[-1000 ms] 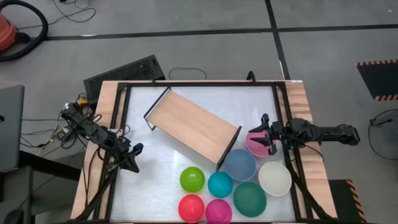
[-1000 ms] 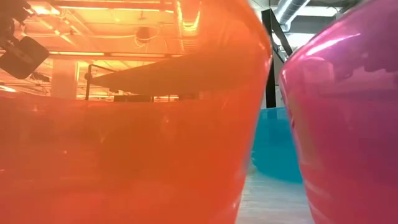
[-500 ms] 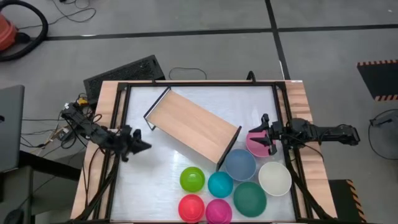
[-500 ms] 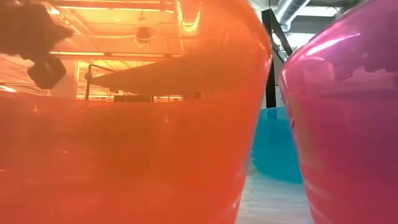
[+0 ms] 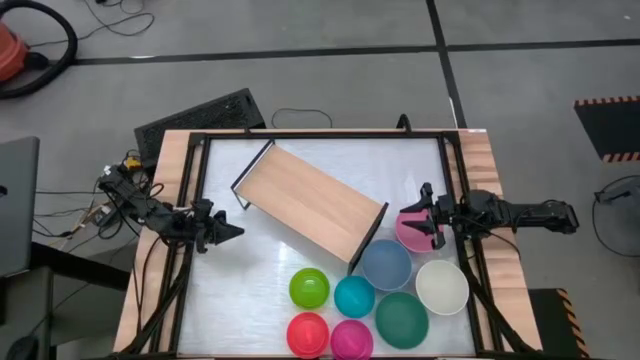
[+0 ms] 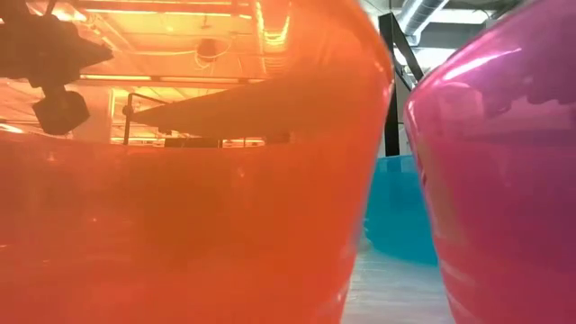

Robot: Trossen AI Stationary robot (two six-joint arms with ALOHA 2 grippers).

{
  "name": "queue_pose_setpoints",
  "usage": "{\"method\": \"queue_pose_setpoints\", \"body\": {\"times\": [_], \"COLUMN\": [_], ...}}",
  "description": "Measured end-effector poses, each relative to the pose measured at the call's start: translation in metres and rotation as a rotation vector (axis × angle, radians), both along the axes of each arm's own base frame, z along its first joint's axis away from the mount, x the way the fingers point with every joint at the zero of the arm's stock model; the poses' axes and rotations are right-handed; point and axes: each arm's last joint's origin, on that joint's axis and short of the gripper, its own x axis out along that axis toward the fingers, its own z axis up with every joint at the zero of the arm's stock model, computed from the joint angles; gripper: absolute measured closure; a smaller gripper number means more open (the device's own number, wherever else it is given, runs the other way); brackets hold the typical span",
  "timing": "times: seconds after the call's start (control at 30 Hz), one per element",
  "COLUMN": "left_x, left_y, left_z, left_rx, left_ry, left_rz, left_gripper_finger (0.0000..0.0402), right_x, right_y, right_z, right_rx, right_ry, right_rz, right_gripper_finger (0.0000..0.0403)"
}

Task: Place and stack bowls onto a shelf
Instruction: Put the small green bowl on the shelf

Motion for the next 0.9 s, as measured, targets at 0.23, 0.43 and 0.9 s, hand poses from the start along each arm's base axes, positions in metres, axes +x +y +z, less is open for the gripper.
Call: {"method": "queue_pose_setpoints", "body": {"times": [0.23,0.43,0.9], "left_x": [0.0,-0.001,-0.013], "left_y": [0.002,0.004,0.015], "left_z": [0.0,0.008,0.05], "left_rx": [-0.093,-0.189,-0.168], "left_ry": [-0.003,-0.077,-0.412], "left_rz": [0.06,0.1,0.29], "left_gripper_finger": [0.0401,0.0398,0.0316], "right_x": [0.0,0.0,0.0], "right_y": [0.004,0.004,0.002], "right_z": [0.0,0.001,0.0], "right_rx": [-0.002,-0.003,0.002], "right_ry": [-0.006,-0.006,-0.001], "right_rz": [0.083,0.078,0.008], "right_gripper_finger": [0.022,0.022,0.022]}}
